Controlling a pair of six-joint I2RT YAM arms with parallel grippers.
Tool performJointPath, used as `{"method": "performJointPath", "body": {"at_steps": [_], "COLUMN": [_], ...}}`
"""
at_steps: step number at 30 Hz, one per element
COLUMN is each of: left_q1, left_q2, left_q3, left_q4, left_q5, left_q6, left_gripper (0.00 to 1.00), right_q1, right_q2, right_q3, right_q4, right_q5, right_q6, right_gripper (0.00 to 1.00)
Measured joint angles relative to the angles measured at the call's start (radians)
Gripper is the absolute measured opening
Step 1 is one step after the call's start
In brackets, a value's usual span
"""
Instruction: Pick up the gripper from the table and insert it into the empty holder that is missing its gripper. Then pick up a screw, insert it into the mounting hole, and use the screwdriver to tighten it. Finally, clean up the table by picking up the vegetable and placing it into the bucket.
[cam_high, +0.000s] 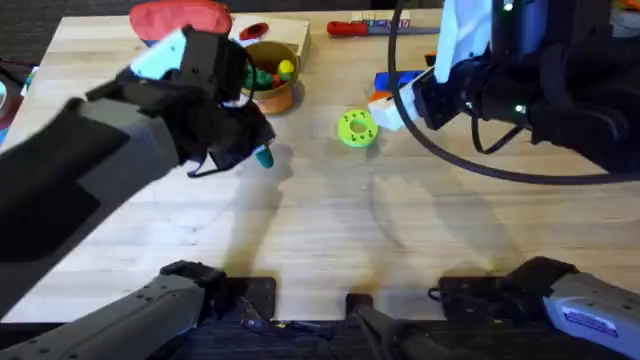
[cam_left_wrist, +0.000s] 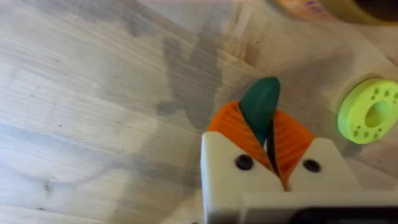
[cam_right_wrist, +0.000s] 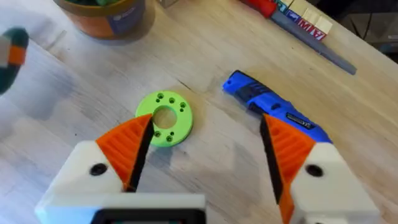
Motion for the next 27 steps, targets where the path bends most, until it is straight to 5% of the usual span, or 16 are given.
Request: {"method": "performJointPath", "body": {"at_steps": [10, 17, 27], "left_q1": [0.0, 0.0, 0.0], "left_q2": [0.002, 0.015, 0.227], "left_q3": [0.253, 0.263, 0.263], "left_q4": [0.035, 0.226, 0.43], "left_q5": [-0.06, -0.161, -0.187], "left_q6": [0.044, 0.046, 0.023], "left_gripper": [0.057, 0.056, 0.056], "right_q1": [0.0, 0.0, 0.0], "right_q2": [0.0, 0.0, 0.045], "right_q3": [0.0, 0.0, 0.0], "right_q4": [0.002, 0.003, 0.029], "right_q5": [0.0, 0.0, 0.0], "right_q6": [0.0, 0.0, 0.0], "right_gripper": [0.991, 0.991, 0.991]}}
